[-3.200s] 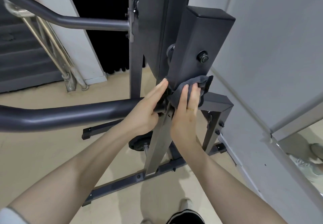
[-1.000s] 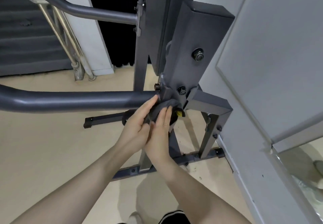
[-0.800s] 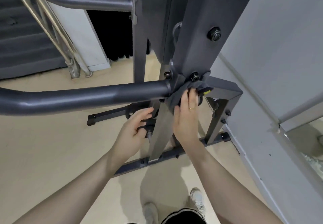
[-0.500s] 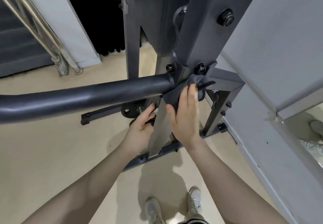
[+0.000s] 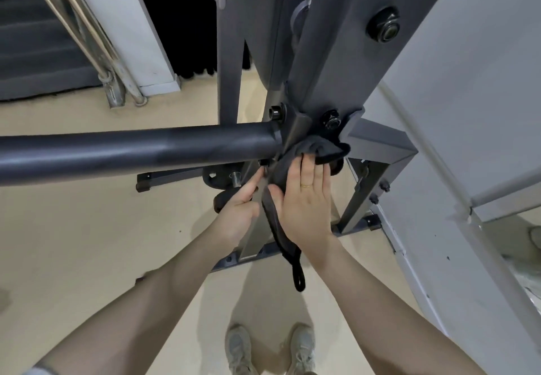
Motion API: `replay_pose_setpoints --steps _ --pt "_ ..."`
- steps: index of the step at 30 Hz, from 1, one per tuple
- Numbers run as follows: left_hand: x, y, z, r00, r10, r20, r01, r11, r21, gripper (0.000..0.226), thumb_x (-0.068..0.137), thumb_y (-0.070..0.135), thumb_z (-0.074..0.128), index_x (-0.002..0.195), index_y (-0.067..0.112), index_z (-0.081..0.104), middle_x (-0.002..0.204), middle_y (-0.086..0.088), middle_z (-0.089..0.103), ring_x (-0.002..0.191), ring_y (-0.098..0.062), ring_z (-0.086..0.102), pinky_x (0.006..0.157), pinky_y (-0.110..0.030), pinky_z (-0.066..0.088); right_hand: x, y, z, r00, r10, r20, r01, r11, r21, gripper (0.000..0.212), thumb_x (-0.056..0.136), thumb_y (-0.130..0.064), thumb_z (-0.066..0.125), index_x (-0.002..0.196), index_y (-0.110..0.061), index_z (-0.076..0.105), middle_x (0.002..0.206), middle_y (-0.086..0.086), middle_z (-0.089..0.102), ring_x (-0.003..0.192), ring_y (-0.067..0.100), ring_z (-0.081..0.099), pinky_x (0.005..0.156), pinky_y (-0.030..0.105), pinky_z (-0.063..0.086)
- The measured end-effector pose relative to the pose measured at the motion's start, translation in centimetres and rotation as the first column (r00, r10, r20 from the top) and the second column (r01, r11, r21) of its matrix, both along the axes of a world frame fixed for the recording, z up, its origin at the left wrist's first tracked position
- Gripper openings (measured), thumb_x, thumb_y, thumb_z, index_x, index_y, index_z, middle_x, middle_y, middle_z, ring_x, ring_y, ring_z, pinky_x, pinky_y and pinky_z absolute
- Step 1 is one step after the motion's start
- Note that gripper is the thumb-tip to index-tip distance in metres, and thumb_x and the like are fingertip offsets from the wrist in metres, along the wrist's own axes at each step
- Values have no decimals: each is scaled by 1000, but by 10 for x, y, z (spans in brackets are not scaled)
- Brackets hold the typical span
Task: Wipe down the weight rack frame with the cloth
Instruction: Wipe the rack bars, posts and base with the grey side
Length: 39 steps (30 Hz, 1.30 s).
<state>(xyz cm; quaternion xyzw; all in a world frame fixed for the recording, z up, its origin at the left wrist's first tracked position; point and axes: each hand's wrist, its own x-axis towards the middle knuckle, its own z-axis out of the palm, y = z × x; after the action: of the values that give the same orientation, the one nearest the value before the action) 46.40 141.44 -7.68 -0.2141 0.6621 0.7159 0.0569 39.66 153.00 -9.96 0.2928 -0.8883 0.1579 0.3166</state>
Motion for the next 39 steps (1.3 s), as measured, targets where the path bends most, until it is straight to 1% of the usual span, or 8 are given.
replay_pose_setpoints --steps 8,17,21,25,28,34,36,39 --pt "1 7 -6 1000 6 -3 -6 998 65 98 55 -1 39 148 27 26 151 0 35 138 -14 33 110 -33 35 -1 20 -29 993 108 54 -113 986 118 57 87 -46 47 126 -6 39 121 19 57 118 33 40 110 49 20" --pt "12 28 -4 991 129 -28 -132 981 -145 52 93 -5 39 137 25 38 123 0 55 112 -8 51 105 -24 38 -14 21 3 978 157 -137 -175 976 -128 29 87 -3 49 113 -14 47 118 8 39 102 27 43 89 42 39" --pt "21 33 9 997 -6 -83 -9 984 -179 58 90 -3 54 134 29 35 119 10 54 111 9 47 89 -2 36 3 27 22 948 316 28 -306 935 -176 28 79 -9 49 106 -14 46 115 3 42 100 23 45 81 35 39" --pt "40 25 10 972 -102 -213 4 909 -418 35 86 7 64 102 37 55 125 7 46 120 2 42 104 -20 34 37 41 31 879 414 234 -356 899 -255 43 68 -8 75 100 -13 46 109 5 49 91 22 52 73 36 54" --pt "52 11 10 953 -213 -216 96 887 -451 11 83 19 63 92 24 61 105 9 57 100 3 52 90 -23 41 50 52 39 827 401 394 -289 905 -313 40 67 -35 79 86 -10 53 116 -2 42 101 17 47 81 23 44" --pt "61 -16 39 862 -476 -173 314 770 -555 27 78 29 65 95 8 63 98 -5 64 91 -12 59 83 -26 45 48 63 58 248 456 854 -421 845 -329 94 70 -37 81 137 -45 16 138 -21 31 136 2 24 116 36 11" --pt "60 -24 53 848 -508 -151 336 735 -589 20 79 21 67 93 8 62 95 -6 66 88 -13 61 80 -29 47 47 57 60 245 358 901 -539 823 -181 83 78 -34 75 137 -50 19 124 -29 41 127 -2 32 114 32 0" --pt "63 -37 66 804 -587 -92 333 573 -749 15 81 17 73 85 12 59 84 0 62 79 -7 55 71 -23 43 39 49 62 339 353 872 -549 827 -121 30 85 -26 70 113 -25 61 90 -10 63 88 10 53 94 23 28"
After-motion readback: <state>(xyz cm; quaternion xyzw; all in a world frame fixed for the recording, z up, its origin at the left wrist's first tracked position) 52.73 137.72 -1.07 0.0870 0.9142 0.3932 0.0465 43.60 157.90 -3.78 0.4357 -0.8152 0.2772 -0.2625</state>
